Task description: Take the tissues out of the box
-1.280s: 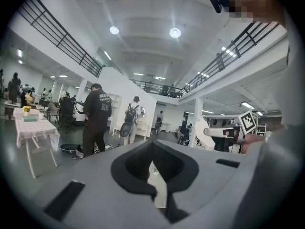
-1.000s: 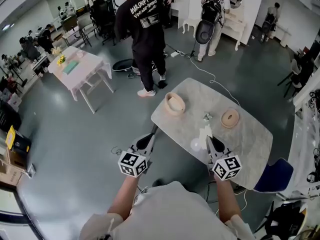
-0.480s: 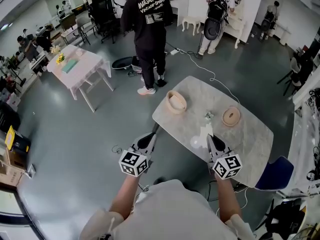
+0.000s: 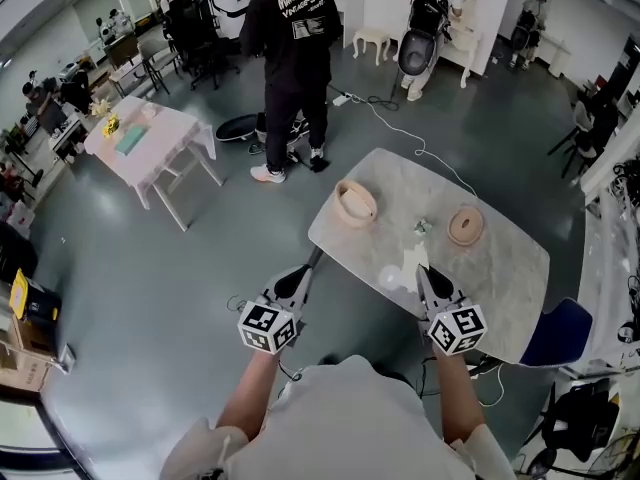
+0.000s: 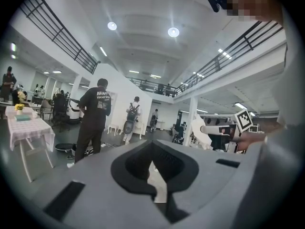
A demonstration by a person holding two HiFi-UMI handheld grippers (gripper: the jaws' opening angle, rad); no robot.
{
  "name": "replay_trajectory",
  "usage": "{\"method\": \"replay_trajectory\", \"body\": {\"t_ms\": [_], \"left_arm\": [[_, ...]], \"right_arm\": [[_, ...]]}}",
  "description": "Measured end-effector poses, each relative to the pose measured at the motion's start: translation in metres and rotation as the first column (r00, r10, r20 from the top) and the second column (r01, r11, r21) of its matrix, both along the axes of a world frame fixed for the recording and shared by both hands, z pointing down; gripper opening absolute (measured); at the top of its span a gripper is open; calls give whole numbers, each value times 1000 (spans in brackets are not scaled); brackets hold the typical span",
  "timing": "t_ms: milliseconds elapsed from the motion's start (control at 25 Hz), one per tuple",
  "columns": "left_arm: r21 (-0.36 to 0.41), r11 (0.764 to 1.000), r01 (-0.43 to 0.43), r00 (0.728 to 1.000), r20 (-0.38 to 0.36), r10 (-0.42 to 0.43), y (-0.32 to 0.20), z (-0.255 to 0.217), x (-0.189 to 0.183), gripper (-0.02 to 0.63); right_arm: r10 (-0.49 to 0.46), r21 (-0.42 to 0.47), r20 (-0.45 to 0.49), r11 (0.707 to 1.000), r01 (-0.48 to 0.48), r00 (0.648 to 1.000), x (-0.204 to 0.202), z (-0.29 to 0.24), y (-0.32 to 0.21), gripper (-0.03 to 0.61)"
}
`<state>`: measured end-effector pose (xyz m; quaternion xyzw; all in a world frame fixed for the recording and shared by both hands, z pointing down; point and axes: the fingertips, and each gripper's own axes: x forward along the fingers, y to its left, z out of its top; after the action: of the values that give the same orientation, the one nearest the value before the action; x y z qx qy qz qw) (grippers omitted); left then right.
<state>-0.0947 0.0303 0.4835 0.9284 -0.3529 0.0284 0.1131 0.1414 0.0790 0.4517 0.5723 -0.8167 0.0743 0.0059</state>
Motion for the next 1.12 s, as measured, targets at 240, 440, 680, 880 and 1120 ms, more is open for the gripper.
{"method": "replay_trajectory", "body": {"t_ms": [240,440,680,880,1120], "left_arm": [[-11,999,-40,999,-6,40,-11,7,-7,8],[-2,998,-61,998,0,61,-18,10,-13,8],[-44,998,-42,999,5,42,-28,21,-13,8],[-46,999,-16,1000,14,17,-44,22,1,8],[-47,998,34,999,19,-33,-64,24,22,8]], "right_arm": [[32,-1,-27,999,-32,999,-7,0,-7,38],[61,-3,-14,998,-61,998,-7,-2,-10,38],[46,-36,-8,998,-46,999,-7,12,-25,38],[4,-45,-1,999,-4,1000,3,18,-50,38],[-45,-58,52,997,48,998,21,29,-85,38]]}}
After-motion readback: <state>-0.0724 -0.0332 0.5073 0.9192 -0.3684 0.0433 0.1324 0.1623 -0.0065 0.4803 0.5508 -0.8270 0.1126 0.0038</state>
